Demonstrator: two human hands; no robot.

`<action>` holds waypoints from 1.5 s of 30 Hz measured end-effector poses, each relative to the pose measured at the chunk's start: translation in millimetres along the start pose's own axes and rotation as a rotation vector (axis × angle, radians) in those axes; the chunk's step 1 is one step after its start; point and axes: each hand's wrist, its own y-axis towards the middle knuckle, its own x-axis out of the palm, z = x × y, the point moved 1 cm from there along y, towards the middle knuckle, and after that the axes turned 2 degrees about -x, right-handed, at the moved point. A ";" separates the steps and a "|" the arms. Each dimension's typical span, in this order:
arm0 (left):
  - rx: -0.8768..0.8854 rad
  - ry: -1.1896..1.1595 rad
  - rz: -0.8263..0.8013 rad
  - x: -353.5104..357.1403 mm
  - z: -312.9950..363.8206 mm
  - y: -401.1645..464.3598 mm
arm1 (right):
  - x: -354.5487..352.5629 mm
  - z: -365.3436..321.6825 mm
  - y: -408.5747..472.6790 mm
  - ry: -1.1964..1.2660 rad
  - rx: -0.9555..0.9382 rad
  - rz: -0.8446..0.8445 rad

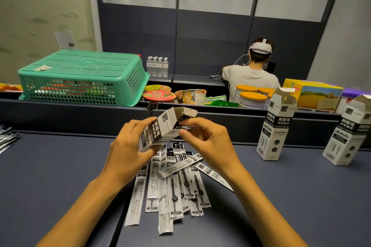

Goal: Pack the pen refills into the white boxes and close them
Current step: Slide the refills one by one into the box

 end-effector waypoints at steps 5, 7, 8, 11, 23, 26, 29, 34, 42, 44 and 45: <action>-0.005 -0.015 0.004 -1.0 0.1 0.2 | -1.8 -3.0 0.0 0.065 0.006 0.057; -0.005 -0.016 0.001 -1.0 0.3 -0.1 | 1.3 1.5 0.3 -0.022 -0.002 0.016; -0.005 -0.013 0.002 -1.1 0.5 -0.2 | 2.8 4.1 0.5 -0.060 -0.001 -0.009; -0.012 -0.009 0.002 -1.0 0.5 0.3 | 2.7 4.6 1.2 -0.080 0.012 -0.037; -0.014 -0.002 -0.010 0.1 -0.5 -0.3 | -1.4 14.5 1.0 -0.118 -0.088 0.034; -0.011 -0.002 -0.009 -0.2 -0.9 -0.1 | -3.4 13.0 1.0 -0.114 -0.068 0.090; 0.002 0.008 -0.013 0.4 0.1 -0.2 | 1.2 15.9 -0.4 -0.222 -0.052 -0.013; -0.007 0.001 -0.008 0.1 -1.1 0.4 | -4.0 9.7 0.3 -0.148 -0.039 0.011; -0.015 -0.014 -0.008 -0.8 -1.1 0.6 | -39.9 52.1 9.7 -0.392 0.258 -0.172; -0.015 -0.012 -0.005 -0.4 -0.9 0.3 | -42.2 77.4 5.0 -0.577 0.357 -0.352; -0.016 -0.010 -0.006 -0.3 -1.1 0.2 | -42.1 86.2 1.9 -0.629 0.398 -0.416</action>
